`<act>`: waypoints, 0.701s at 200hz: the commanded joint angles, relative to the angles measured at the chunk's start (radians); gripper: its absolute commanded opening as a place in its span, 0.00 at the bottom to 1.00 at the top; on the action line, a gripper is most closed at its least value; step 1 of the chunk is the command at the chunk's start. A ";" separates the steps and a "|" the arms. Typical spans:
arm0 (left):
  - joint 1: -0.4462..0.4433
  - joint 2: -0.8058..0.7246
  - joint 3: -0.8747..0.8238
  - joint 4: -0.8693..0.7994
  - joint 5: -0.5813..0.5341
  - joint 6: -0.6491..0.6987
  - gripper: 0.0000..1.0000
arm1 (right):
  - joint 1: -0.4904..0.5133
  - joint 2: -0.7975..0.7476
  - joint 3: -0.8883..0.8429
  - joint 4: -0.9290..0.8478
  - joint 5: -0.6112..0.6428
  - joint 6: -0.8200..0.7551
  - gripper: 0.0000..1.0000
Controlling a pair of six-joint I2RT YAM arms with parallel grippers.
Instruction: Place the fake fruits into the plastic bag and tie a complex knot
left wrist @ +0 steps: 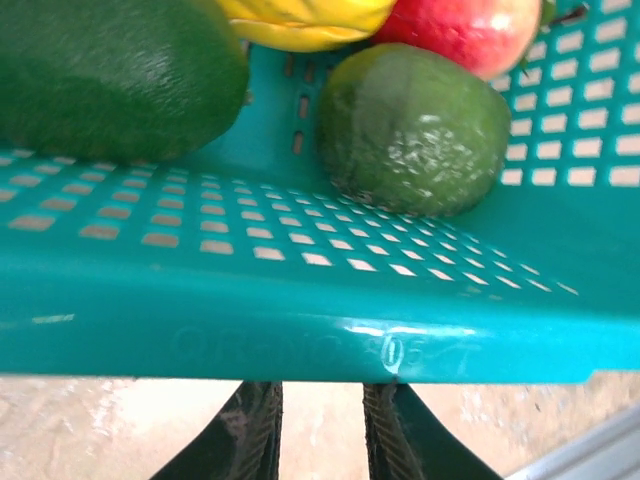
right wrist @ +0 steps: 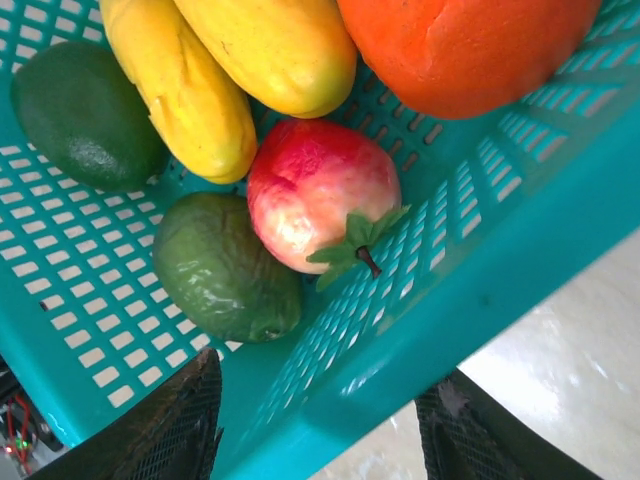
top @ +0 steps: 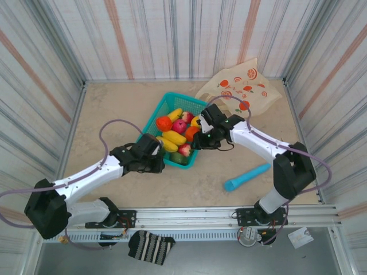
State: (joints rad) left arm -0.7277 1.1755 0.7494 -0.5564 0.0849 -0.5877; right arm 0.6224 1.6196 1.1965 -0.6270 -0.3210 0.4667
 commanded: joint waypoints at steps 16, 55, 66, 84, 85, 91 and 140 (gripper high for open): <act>0.062 0.029 -0.028 0.109 0.052 -0.054 0.28 | 0.007 0.157 0.190 0.049 -0.045 0.011 0.53; 0.063 0.186 0.105 0.148 0.048 -0.027 0.28 | 0.005 0.346 0.488 -0.068 0.020 -0.072 0.61; 0.066 0.226 0.141 0.163 0.027 -0.028 0.28 | -0.001 0.361 0.540 -0.094 0.070 -0.085 0.69; 0.084 0.284 0.189 0.198 0.028 -0.029 0.28 | -0.014 0.319 0.541 -0.076 0.150 -0.088 0.80; 0.086 0.288 0.192 0.199 0.027 -0.030 0.28 | -0.015 0.315 0.540 -0.076 0.156 -0.087 0.80; 0.098 0.305 0.206 0.207 0.026 -0.030 0.28 | -0.021 0.299 0.539 -0.081 0.194 -0.078 0.82; 0.197 0.358 0.311 0.225 0.249 0.058 0.27 | -0.191 0.179 0.401 -0.056 0.339 -0.033 0.68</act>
State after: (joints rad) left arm -0.5476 1.5433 0.9787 -0.3359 0.1886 -0.6071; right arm 0.5201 1.8477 1.6318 -0.6521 -0.1127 0.4152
